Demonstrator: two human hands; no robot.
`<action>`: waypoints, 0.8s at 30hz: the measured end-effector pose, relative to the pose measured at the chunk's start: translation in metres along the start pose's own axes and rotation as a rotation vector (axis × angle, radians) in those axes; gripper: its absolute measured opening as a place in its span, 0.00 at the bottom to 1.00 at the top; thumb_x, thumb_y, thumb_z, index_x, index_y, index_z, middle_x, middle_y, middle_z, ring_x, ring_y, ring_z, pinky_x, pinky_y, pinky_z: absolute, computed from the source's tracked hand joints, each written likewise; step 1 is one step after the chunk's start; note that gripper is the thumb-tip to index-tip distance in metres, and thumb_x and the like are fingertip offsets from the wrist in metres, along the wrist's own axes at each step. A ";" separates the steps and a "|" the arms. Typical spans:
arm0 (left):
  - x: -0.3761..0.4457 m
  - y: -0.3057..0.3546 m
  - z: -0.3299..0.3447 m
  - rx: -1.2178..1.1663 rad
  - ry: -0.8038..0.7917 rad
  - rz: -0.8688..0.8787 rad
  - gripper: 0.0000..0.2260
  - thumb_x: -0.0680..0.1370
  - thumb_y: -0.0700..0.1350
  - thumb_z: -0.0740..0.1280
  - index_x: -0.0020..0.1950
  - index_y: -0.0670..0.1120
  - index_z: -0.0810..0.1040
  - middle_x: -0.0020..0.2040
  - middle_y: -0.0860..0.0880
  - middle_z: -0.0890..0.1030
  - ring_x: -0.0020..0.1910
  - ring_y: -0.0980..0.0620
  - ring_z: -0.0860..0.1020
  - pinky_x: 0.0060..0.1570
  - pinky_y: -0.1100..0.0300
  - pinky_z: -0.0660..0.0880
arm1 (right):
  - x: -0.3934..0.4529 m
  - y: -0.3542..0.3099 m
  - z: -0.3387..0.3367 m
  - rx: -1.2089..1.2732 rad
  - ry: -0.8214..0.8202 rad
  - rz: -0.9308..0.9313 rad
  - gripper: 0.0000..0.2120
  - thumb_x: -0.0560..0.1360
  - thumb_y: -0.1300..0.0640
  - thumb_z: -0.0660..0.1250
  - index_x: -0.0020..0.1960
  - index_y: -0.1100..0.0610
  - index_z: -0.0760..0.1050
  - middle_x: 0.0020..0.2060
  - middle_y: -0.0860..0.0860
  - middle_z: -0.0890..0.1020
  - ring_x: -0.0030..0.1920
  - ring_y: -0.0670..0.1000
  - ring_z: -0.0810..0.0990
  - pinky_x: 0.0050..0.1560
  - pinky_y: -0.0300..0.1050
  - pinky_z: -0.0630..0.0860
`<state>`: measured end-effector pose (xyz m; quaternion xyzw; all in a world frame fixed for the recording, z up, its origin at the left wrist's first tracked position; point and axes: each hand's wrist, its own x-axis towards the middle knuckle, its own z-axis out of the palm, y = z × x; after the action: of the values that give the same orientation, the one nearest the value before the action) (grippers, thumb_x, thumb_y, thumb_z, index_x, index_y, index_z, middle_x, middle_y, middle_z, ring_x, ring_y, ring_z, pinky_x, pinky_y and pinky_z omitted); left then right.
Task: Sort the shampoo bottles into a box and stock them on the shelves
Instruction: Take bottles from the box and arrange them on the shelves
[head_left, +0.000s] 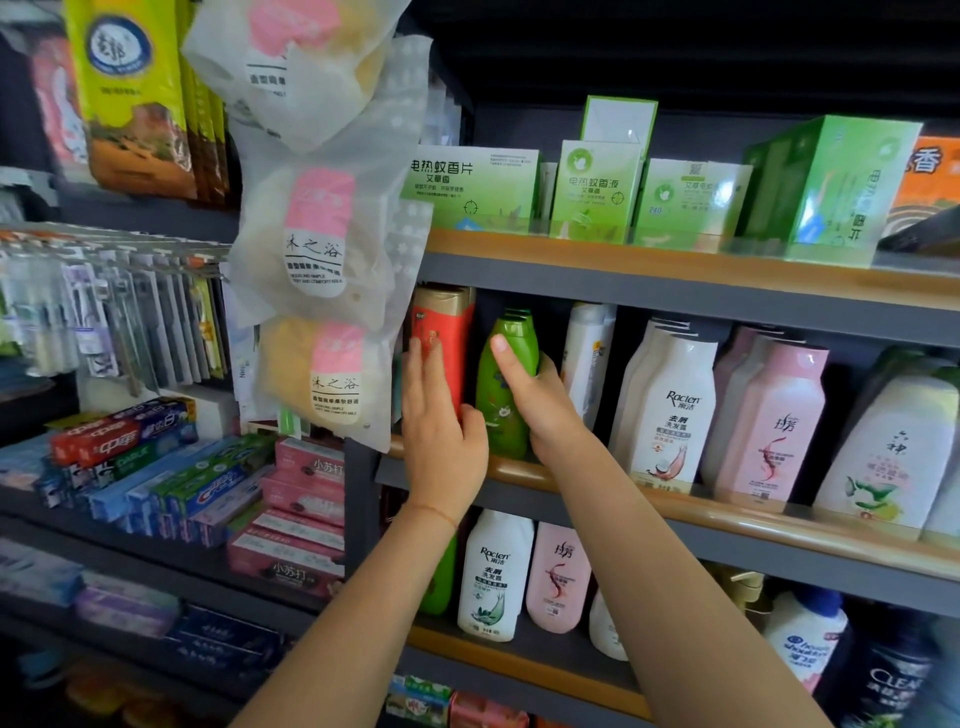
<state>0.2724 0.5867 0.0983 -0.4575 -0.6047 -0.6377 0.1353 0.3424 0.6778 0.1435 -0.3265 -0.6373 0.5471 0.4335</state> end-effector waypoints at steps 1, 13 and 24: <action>-0.001 -0.001 0.000 0.017 -0.001 -0.027 0.34 0.76 0.34 0.63 0.81 0.45 0.56 0.81 0.44 0.53 0.80 0.46 0.53 0.76 0.55 0.51 | 0.000 0.000 0.001 -0.002 0.003 -0.001 0.64 0.48 0.20 0.72 0.77 0.48 0.60 0.66 0.49 0.76 0.63 0.51 0.78 0.65 0.56 0.75; 0.004 -0.011 0.000 0.061 -0.052 -0.101 0.41 0.73 0.32 0.66 0.81 0.48 0.49 0.78 0.42 0.61 0.75 0.41 0.64 0.68 0.40 0.70 | -0.006 -0.003 0.011 0.041 0.017 -0.004 0.61 0.47 0.21 0.74 0.73 0.50 0.65 0.59 0.49 0.81 0.56 0.51 0.82 0.60 0.54 0.79; 0.002 -0.011 -0.005 0.040 -0.079 -0.100 0.41 0.74 0.34 0.66 0.82 0.48 0.48 0.80 0.41 0.56 0.78 0.42 0.58 0.72 0.43 0.66 | -0.015 -0.009 0.014 -0.037 0.061 0.008 0.66 0.46 0.20 0.73 0.75 0.52 0.62 0.63 0.49 0.79 0.60 0.52 0.81 0.62 0.53 0.78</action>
<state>0.2613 0.5857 0.0933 -0.4486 -0.6443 -0.6130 0.0882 0.3359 0.6568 0.1490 -0.3533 -0.6326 0.5267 0.4444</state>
